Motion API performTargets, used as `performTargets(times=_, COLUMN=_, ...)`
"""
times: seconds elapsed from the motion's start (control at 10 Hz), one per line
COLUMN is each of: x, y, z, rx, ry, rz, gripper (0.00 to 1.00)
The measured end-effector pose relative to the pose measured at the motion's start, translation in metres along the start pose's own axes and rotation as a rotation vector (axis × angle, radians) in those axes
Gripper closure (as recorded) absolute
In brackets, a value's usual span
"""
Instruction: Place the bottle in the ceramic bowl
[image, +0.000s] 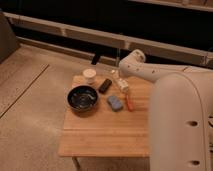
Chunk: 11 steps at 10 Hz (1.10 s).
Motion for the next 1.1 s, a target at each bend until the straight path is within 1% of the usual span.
performTargets(times=0.2, x=0.002, y=-0.014, z=0.007, rx=-0.034, ry=0.048, rz=-0.028, gripper=0.35)
performTargets(times=0.5, x=0.0, y=-0.026, z=0.02, rx=-0.054, ry=0.098, rz=-0.085, gripper=0.35)
performTargets(times=0.8, x=0.001, y=-0.028, z=0.039, rx=-0.077, ry=0.138, rz=-0.113, gripper=0.35)
performTargets(times=1.1, x=0.014, y=-0.015, z=0.063, rx=-0.118, ry=0.19, rz=-0.141, gripper=0.35)
